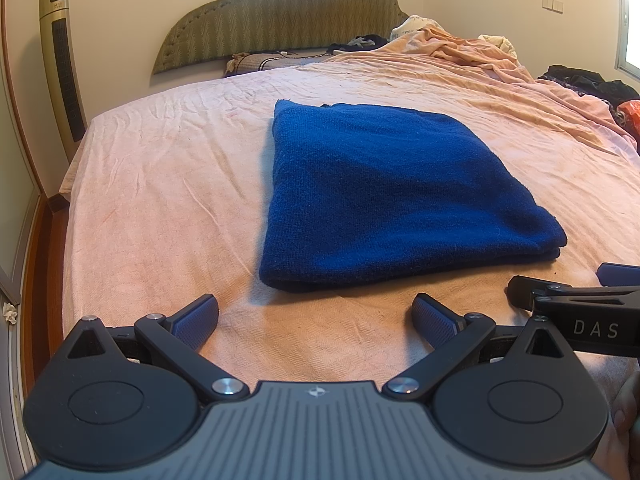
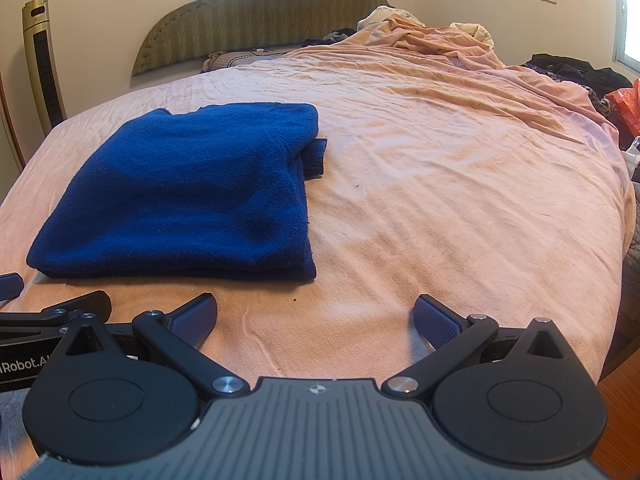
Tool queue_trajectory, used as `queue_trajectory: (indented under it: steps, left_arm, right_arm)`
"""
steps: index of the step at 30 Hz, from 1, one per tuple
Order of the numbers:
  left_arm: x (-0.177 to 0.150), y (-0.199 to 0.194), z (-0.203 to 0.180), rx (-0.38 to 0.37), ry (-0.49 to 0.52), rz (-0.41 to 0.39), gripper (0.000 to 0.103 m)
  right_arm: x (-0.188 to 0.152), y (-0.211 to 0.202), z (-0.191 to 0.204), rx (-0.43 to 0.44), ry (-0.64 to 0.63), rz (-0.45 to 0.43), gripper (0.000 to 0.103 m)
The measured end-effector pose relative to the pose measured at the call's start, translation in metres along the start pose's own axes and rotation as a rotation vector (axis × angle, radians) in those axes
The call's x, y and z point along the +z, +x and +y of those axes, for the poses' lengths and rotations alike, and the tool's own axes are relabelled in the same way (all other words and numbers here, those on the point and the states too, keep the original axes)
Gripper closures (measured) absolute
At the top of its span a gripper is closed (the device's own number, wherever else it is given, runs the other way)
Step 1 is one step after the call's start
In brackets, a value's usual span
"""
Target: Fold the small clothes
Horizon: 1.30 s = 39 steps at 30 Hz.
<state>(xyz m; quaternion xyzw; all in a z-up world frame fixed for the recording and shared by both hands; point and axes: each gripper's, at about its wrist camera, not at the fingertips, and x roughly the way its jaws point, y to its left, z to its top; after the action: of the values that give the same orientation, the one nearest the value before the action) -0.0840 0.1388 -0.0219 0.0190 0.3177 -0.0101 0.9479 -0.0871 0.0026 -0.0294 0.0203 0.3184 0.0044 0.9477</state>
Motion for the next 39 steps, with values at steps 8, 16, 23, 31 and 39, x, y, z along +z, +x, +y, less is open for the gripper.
queue_trajectory:
  steps: [8, 16, 23, 31, 39]
  left_arm:
    - [0.000, 0.000, 0.000, -0.002, 0.000, 0.001, 0.000]
    - [-0.007, -0.037, 0.011, -0.021, -0.066, -0.016, 0.000]
    - [-0.010, -0.088, 0.016, 0.022, -0.037, -0.035, 0.000]
    - [-0.015, -0.132, 0.021, 0.012, -0.063, -0.069, 0.000]
    - [-0.008, -0.143, 0.028, 0.023, -0.079, -0.082, 0.000]
  right_arm:
    - [0.000, -0.001, -0.001, 0.003, -0.008, 0.003, 0.000]
    - [-0.002, -0.028, -0.006, 0.028, -0.059, 0.032, 0.000]
    - [0.003, -0.077, -0.001, 0.086, -0.064, -0.033, 0.000]
    - [0.016, -0.106, 0.004, 0.110, -0.067, -0.054, 0.000]
    - [0.017, -0.121, 0.013, 0.116, -0.090, -0.073, 0.000]
